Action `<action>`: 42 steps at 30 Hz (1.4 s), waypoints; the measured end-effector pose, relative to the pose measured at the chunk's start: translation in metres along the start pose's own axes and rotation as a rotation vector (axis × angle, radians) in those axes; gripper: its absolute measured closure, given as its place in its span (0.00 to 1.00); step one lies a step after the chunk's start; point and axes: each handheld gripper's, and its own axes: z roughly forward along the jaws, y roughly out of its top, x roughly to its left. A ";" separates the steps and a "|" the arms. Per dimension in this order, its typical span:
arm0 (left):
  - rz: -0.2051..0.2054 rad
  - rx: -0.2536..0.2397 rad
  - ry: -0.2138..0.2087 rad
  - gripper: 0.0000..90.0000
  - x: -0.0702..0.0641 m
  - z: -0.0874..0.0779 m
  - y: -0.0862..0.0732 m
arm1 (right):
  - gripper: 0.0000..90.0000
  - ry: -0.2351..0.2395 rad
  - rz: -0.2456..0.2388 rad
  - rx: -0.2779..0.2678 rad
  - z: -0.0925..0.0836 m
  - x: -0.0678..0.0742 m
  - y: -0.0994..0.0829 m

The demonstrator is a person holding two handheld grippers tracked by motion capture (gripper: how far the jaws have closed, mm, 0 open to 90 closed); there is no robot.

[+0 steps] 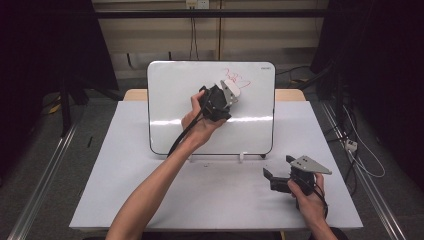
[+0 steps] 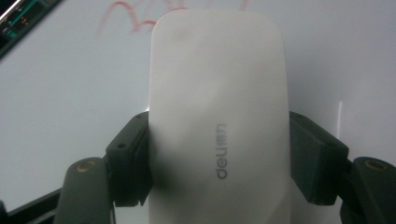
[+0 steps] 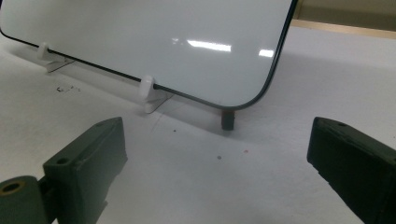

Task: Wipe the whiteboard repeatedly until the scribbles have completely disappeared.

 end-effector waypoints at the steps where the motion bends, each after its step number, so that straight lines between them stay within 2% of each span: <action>1: 0.012 0.003 -0.003 0.35 -0.005 0.000 0.000 | 0.05 0.000 -0.001 0.000 0.000 0.000 0.000; 7: 0.047 -0.001 -0.016 0.35 -0.027 0.001 -0.001 | 0.05 0.000 -0.001 -0.001 -0.001 0.000 0.000; 10: 0.052 -0.006 -0.021 0.35 -0.031 0.001 -0.003 | 0.05 0.003 0.003 0.001 -0.001 0.000 0.000; 11: 0.066 -0.002 -0.011 0.34 -0.033 0.000 -0.003 | 0.05 0.003 0.001 0.001 -0.001 0.001 0.000; 14: 0.056 0.005 -0.012 0.35 -0.032 0.002 -0.001 | 0.05 0.004 0.001 0.002 -0.001 0.001 0.000; 23: 0.024 0.008 -0.027 0.35 -0.018 0.001 0.004 | 0.05 0.005 -0.003 -0.001 -0.002 0.001 0.000; 42: -0.071 -0.002 0.005 0.35 0.027 -0.002 0.010 | 0.05 0.001 0.003 -0.003 -0.003 -0.001 -0.001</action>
